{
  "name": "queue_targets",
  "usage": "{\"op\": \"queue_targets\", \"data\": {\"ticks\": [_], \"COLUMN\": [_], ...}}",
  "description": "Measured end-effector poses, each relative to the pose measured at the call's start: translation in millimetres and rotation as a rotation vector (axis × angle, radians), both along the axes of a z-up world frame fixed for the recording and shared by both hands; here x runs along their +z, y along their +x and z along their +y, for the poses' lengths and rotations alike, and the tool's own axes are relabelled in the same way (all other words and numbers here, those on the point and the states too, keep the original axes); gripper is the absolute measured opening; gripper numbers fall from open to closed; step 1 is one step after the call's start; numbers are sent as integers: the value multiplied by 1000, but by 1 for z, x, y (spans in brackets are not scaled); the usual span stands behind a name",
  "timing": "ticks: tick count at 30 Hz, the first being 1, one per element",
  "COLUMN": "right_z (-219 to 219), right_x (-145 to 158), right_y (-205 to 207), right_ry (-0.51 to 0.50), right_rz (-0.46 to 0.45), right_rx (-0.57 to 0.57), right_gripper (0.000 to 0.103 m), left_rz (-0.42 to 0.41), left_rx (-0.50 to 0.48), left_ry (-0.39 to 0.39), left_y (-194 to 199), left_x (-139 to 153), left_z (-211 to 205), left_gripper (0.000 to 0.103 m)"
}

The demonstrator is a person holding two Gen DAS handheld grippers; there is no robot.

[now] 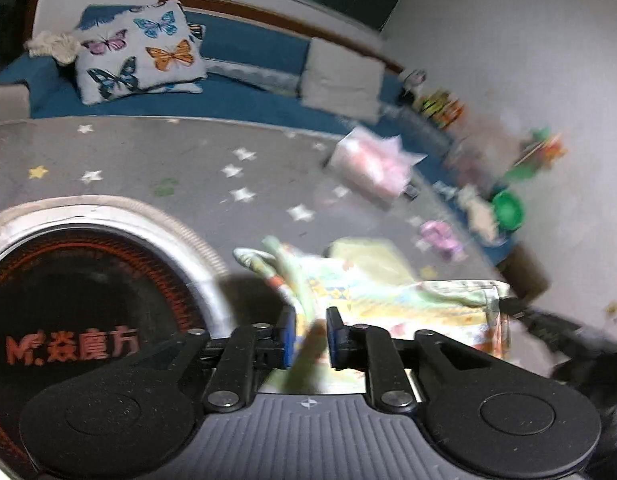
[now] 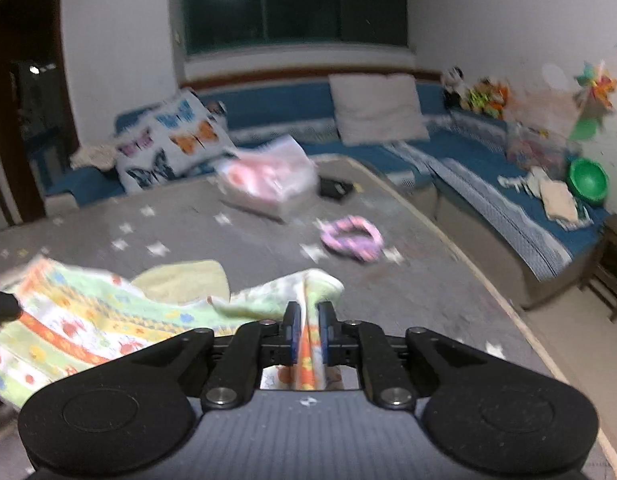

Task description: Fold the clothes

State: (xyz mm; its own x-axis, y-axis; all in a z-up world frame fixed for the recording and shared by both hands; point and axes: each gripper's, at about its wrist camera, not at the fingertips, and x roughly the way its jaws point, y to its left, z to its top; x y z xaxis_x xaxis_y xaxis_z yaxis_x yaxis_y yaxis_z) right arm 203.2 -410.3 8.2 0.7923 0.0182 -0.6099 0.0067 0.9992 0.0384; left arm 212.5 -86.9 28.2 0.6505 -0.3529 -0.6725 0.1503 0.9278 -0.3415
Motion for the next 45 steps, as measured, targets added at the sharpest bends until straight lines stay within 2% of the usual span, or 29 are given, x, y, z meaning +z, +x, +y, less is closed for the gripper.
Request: {"op": "queue_targets", "data": {"ticks": [1,5,9,14,21,29,33,36,39,42,45], "right_z": [-2,-2,10,35,57,65,64,63,65,69,75], "right_x": [-3,-6,-7,-16,-26,-37,-31,-25,-21,-19,-17], "right_y": [0,1,4,16,44,55,43,26,5,-20,-44], "right_ry": [-6,9,69,112,120,89,71,74,71,63,33], "right_rz": [4,0,16,44,47,69,65,56,51,47,28], "right_rx": [-3,12,75,139,166,189,207,228,256,290,307], "right_gripper": [12,12,12,12,12,12,15,29,30,37,38], "left_rz": [-3,-32,-46,-42,-79,-8,-28,-60,-98,-124,-136], "left_rx": [5,11,-26,-79,-155,-166,-161,-165,-176,-173,-169], "left_ry": [20,78,83,92,95,128,115,124,147,166,181], "left_y": [-1,-4,-1,10,39,72,63,48,27,4,-20], "left_x": [-2,-1,1,-3,-5,-40,-37,-29,-21,-18,-20], "left_z": [1,0,-12,-32,-57,-73,-67,-63,-61,-57,-51], "left_gripper": [42,42,41,40,26,25,25,26,27,35,36]}}
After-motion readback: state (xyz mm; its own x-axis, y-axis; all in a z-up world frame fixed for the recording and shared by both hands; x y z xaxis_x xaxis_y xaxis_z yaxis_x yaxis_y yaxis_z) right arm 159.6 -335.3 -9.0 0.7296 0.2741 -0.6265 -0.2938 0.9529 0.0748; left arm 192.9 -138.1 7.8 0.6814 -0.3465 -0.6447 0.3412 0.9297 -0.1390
